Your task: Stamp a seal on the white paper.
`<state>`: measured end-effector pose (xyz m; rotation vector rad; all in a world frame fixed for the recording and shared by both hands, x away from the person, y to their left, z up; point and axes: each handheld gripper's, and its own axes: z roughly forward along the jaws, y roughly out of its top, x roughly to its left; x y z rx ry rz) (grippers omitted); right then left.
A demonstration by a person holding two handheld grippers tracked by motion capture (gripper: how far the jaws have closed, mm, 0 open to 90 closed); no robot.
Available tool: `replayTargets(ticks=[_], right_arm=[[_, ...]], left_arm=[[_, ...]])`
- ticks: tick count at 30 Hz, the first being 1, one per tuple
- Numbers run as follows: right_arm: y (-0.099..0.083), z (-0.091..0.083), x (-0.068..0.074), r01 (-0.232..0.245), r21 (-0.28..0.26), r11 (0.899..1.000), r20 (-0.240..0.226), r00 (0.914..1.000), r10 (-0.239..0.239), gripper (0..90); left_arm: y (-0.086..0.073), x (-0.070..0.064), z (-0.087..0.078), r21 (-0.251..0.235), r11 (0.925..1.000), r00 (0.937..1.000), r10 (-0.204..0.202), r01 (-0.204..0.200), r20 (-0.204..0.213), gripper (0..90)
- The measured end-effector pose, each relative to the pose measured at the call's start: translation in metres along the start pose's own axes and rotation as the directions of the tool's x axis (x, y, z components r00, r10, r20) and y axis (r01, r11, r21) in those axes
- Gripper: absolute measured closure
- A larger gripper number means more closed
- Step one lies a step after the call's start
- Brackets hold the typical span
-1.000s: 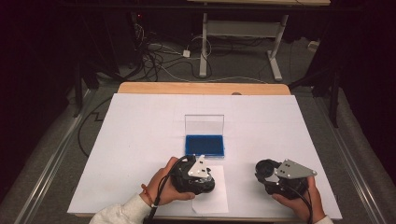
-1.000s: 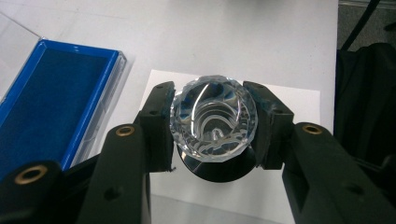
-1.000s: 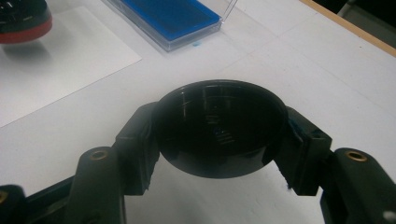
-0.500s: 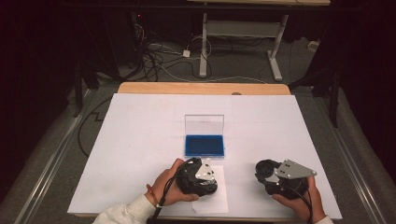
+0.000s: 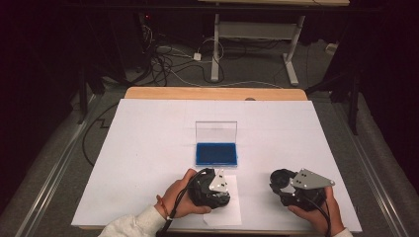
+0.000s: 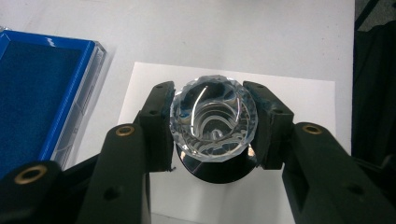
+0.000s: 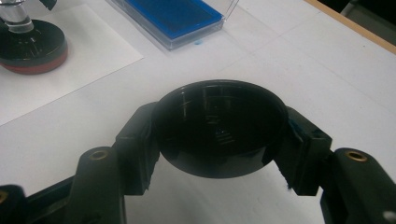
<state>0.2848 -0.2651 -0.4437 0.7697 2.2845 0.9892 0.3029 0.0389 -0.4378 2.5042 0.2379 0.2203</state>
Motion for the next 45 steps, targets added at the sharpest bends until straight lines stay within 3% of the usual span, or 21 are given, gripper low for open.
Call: replayTargets(ticks=[3, 13, 17, 37, 45], right_arm=[[0.0, 0.0, 0.0, 0.001, -0.002, 1.0, -0.001, 1.0, -0.001, 38.5], [0.0, 0.001, 0.001, 0.003, 0.005, 1.0, -0.005, 1.0, -0.003, 38.6], [0.001, 0.001, 0.001, 0.004, 0.004, 1.0, -0.006, 1.0, -0.004, 38.6], [0.001, -0.002, 0.001, -0.001, -0.01, 1.0, -0.002, 1.0, 0.001, 38.6], [0.001, -0.002, 0.001, 0.003, -0.004, 1.0, -0.002, 1.0, -0.003, 38.6]], left_arm=[[0.001, -0.001, 0.0, 0.013, 0.9999, 0.9999, 0.01, -0.01, -0.001, 55.0], [0.002, 0.002, 0.003, -0.005, 0.9999, 0.9998, -0.012, 0.012, 0.016, 55.0], [0.0, -0.001, 0.001, 0.011, 0.9999, 1.0, 0.001, -0.001, 0.0, 55.0], [-0.008, -0.002, -0.004, -0.008, 0.9999, 0.9999, -0.01, 0.01, -0.003, 54.9], [-0.004, -0.003, 0.001, -0.008, 1.0, 1.0, 0.002, -0.002, -0.009, 55.0]])
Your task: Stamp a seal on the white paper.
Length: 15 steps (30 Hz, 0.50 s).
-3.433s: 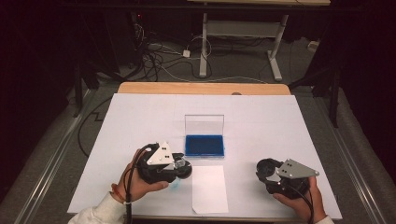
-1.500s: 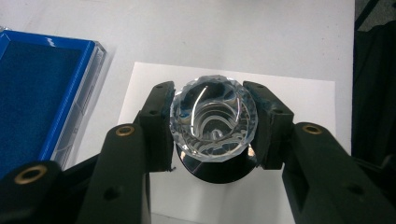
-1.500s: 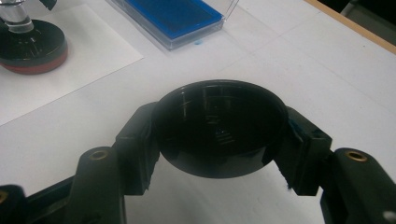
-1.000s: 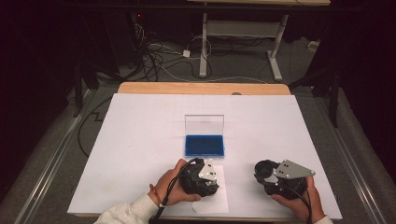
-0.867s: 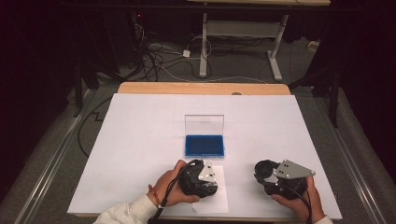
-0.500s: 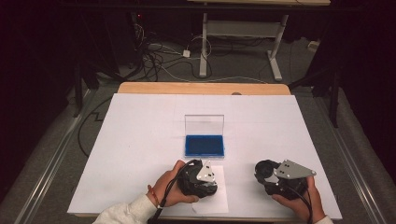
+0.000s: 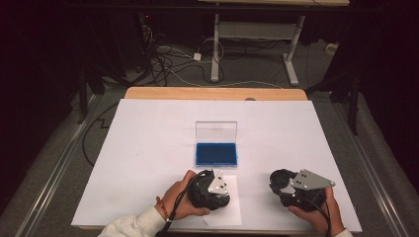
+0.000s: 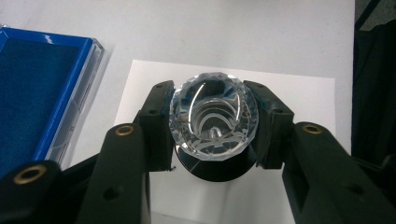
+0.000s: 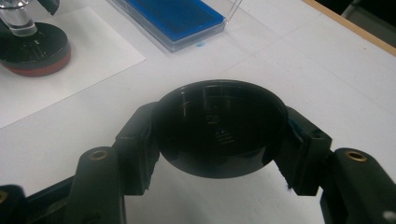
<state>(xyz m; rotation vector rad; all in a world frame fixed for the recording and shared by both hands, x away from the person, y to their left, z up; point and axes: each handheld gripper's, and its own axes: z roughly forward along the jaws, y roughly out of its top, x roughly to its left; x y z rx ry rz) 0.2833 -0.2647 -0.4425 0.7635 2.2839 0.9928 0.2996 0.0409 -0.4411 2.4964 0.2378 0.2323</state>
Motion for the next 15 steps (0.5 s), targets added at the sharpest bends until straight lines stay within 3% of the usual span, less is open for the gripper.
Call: replayTargets(ticks=[15], right_arm=[[0.0002, 0.001, 0.0008, 0.001, 0.004, 1.0, -0.001, 1.0, -0.001, 38.6]], left_arm=[[-0.0003, 0.0006, 0.0005, -0.001, 1.0, 1.0, -0.002, 0.002, 0.003, 54.8]])
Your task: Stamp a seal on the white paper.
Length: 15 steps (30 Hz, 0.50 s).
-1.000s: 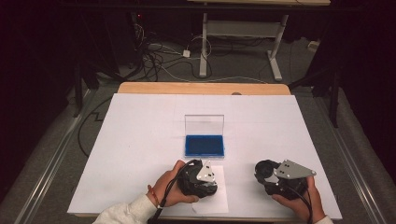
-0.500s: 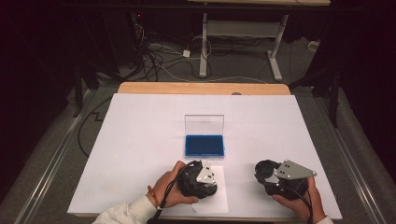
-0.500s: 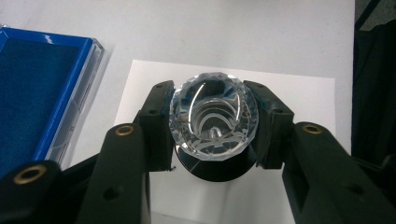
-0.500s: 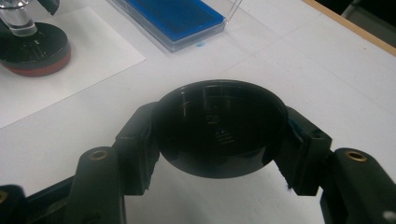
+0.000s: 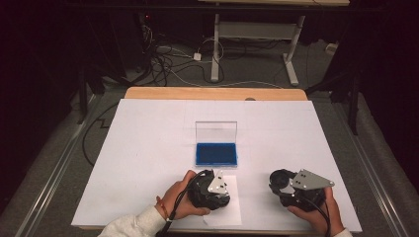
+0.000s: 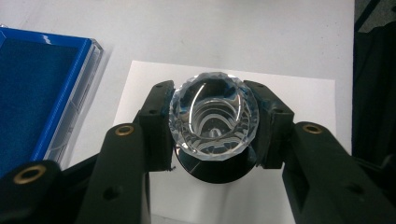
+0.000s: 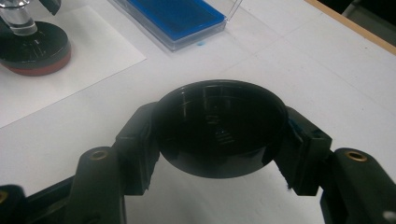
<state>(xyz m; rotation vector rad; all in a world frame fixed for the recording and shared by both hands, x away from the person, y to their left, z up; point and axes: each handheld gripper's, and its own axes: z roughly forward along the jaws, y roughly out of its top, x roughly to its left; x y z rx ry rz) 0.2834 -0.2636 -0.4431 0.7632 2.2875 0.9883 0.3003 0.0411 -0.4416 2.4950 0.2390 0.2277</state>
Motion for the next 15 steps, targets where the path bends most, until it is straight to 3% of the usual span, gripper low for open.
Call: replayTargets(ticks=[15], right_arm=[[0.0004, -0.0019, -0.0001, 0.0, -0.016, 1.0, 0.009, 1.0, 0.0, 38.6]], left_arm=[[-0.002, 0.0028, 0.0002, -0.009, 1.0, 0.9997, -0.003, 0.003, 0.023, 54.7]])
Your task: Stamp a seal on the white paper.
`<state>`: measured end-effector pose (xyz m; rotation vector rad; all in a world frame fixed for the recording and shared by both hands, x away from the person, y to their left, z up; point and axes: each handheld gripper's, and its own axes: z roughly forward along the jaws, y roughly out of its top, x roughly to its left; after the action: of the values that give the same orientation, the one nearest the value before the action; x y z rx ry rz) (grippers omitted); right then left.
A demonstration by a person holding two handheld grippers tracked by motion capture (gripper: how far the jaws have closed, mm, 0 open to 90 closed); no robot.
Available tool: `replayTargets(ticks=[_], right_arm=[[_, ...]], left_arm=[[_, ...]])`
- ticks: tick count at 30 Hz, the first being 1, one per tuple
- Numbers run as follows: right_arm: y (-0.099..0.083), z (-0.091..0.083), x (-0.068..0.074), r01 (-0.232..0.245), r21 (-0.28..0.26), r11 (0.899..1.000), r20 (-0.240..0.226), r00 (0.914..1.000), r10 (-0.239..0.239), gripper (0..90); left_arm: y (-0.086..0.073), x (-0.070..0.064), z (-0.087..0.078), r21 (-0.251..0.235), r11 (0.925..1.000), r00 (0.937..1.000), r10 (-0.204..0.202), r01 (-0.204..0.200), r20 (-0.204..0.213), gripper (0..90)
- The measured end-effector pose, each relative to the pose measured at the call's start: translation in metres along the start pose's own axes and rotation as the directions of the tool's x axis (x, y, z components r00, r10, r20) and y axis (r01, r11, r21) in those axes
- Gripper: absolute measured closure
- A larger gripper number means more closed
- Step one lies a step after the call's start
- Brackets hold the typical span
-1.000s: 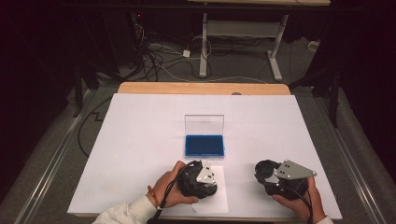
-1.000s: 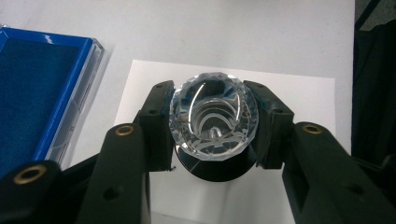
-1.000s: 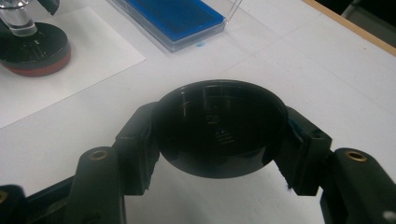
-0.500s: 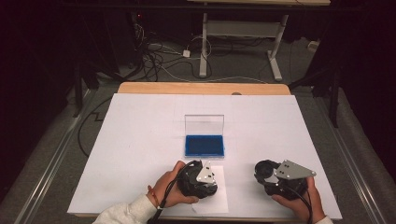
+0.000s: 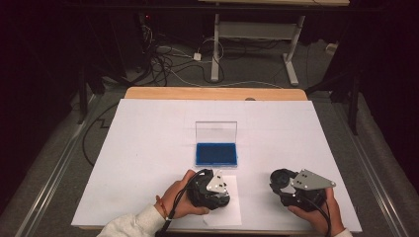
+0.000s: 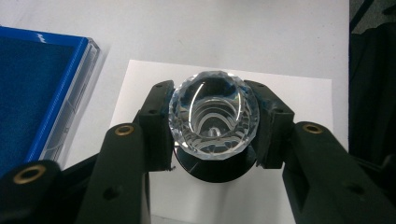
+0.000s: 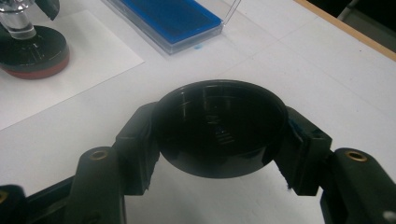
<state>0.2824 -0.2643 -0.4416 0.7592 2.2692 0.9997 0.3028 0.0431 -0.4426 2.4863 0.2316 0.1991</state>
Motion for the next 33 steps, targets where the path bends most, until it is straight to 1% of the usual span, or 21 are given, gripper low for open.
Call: replayTargets(ticks=[10, 12, 14, 15, 17, 19, 21, 23, 25, 29, 31, 33], right_arm=[[0.0, 0.0, 0.0, -0.002, -0.003, 1.0, 0.0, 1.0, 0.002, 38.6], [0.0, -0.001, 0.0, -0.001, -0.005, 1.0, 0.0, 1.0, 0.001, 38.6], [0.0, -0.001, 0.0, -0.004, -0.007, 1.0, 0.002, 1.0, 0.004, 38.6], [0.0, -0.001, 0.0, -0.006, -0.008, 1.0, 0.001, 1.0, 0.006, 38.5], [0.0, -0.001, -0.001, -0.005, -0.006, 1.0, 0.002, 1.0, 0.005, 38.5], [0.0, -0.001, -0.001, -0.005, -0.006, 1.0, 0.002, 1.0, 0.005, 38.5], [0.0, -0.001, -0.001, -0.005, -0.007, 1.0, 0.003, 1.0, 0.005, 38.6], [0.0, -0.001, -0.002, -0.005, -0.008, 1.0, 0.006, 1.0, 0.005, 38.6], [0.0, -0.001, -0.002, -0.005, -0.008, 1.0, 0.006, 1.0, 0.005, 38.5], [0.0, -0.002, -0.001, -0.004, -0.01, 1.0, 0.005, 1.0, 0.004, 38.5], [0.0, -0.001, -0.001, -0.005, -0.01, 1.0, 0.004, 1.0, 0.005, 38.5], [0.0, -0.001, -0.001, -0.006, -0.009, 1.0, 0.003, 1.0, 0.006, 38.5]], left_arm=[[0.0, 0.001, 0.0, 0.003, 1.0, 1.0, -0.008, 0.008, 0.005, 54.7], [0.0, 0.003, -0.001, 0.005, 0.9998, 0.9997, -0.019, 0.019, 0.016, 54.6], [0.0, 0.004, -0.002, 0.006, 0.9998, 0.9997, -0.021, 0.02, 0.016, 54.7], [0.0, 0.005, -0.002, 0.003, 0.9996, 0.9993, -0.029, 0.029, 0.022, 54.7], [0.001, 0.005, -0.003, 0.003, 0.9994, 0.9992, -0.034, 0.034, 0.021, 54.7], [0.002, 0.007, -0.006, -0.015, 0.9987, 0.9976, -0.048, 0.049, 0.051, 54.8], [0.005, 0.007, -0.014, -0.043, 0.9979, 0.9986, -0.048, 0.049, 0.02, 54.8], [0.008, 0.008, -0.023, -0.073, 0.996, 0.9987, -0.05, 0.051, 0.013, 54.8], [0.009, 0.01, -0.033, -0.106, 0.9927, 0.9983, -0.057, 0.056, -0.008, 54.8], [0.006, 0.015, -0.047, -0.137, 0.9884, 0.9967, -0.071, 0.065, -0.04, 54.7], [0.004, 0.018, -0.053, -0.153, 0.9853, 0.9943, -0.086, 0.076, -0.063, 54.7], [0.002, 0.021, -0.059, -0.166, 0.9825, 0.9929, -0.096, 0.083, -0.071, 54.8]])
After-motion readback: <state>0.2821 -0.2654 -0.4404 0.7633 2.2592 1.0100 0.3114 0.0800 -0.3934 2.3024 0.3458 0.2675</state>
